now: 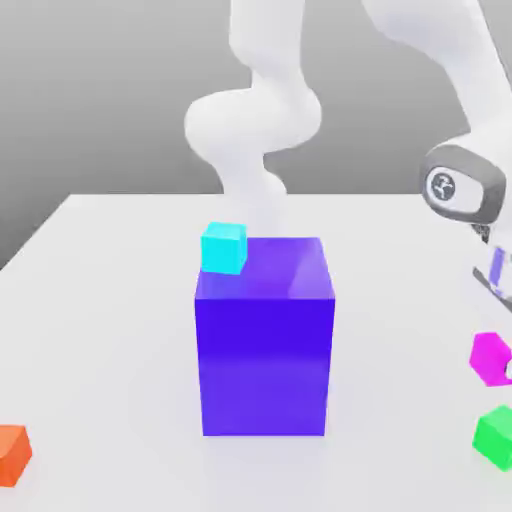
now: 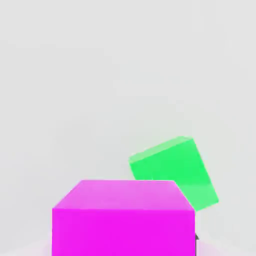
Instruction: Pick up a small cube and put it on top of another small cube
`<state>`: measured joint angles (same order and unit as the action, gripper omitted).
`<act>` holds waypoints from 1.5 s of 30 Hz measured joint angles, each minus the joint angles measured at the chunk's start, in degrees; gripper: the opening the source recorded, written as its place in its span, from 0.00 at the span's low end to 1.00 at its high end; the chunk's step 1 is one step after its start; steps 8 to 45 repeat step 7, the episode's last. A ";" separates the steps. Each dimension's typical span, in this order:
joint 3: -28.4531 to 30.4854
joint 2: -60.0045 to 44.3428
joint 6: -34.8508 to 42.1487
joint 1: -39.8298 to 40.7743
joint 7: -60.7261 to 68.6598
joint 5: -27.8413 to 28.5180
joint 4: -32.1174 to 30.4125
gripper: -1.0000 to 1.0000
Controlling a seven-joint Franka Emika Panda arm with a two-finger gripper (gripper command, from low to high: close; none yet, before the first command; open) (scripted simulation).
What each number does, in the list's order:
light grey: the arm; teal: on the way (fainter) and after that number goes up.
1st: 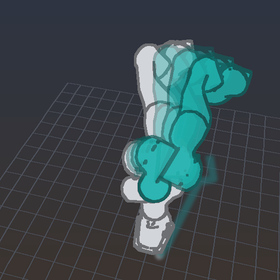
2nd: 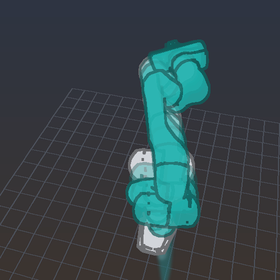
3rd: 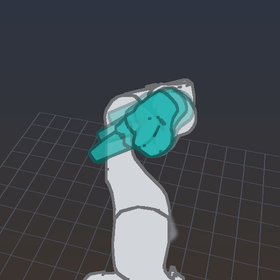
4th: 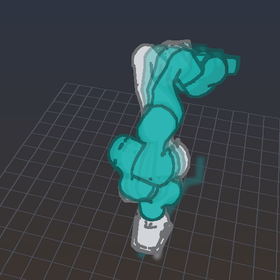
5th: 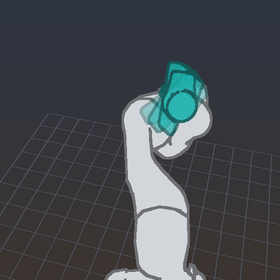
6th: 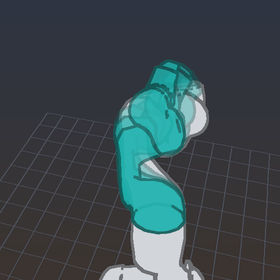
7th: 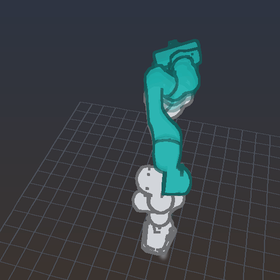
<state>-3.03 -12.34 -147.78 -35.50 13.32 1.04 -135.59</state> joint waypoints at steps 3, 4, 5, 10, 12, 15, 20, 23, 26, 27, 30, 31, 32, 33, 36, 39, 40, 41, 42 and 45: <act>0.42 -5.53 -4.26 -0.22 -0.30 0.58 1.30 0.00; 0.57 -7.38 -5.93 -0.31 -0.44 0.77 1.47 1.00; 0.57 -7.38 -5.92 -0.31 -0.44 0.77 1.47 1.00; 0.57 -7.38 -5.92 -0.31 -0.44 0.77 1.47 1.00; 0.57 -7.38 -5.92 -0.31 -0.44 0.77 1.47 1.00; 0.57 -7.38 -5.92 -0.31 -0.44 0.77 1.47 1.00; 0.57 -7.38 -5.92 -0.31 -0.44 0.77 1.47 1.00; 0.57 -7.38 -5.92 -0.31 -0.44 0.77 1.47 1.00; 0.57 -7.38 -5.92 -0.31 -0.44 0.77 1.47 1.00; 0.57 -7.38 -5.92 -0.31 -0.44 0.77 1.47 1.00; 0.57 -7.38 -5.92 -0.31 -0.44 0.77 1.47 1.00; 0.57 -7.38 -5.92 -0.31 -0.44 0.77 1.47 1.00; 0.57 -7.38 -5.92 -0.31 -0.44 0.77 1.47 1.00; 0.57 -7.38 -5.92 -0.31 -0.44 0.77 1.47 1.00; 0.57 -7.38 -5.92 -0.31 -0.44 0.77 1.47 1.00; 0.57 -7.38 -5.92 -0.31 -0.44 0.77 1.47 1.00; 0.57 -7.38 -5.92 -0.31 -0.44 0.77 1.47 1.00; 0.57 -7.38 -5.92 -0.31 -0.44 0.77 1.47 1.00; 0.57 -7.38 -5.92 -0.31 -0.44 0.77 1.47 1.00; 0.57 -7.38 -5.92 -0.31 -0.44 0.77 1.47 1.00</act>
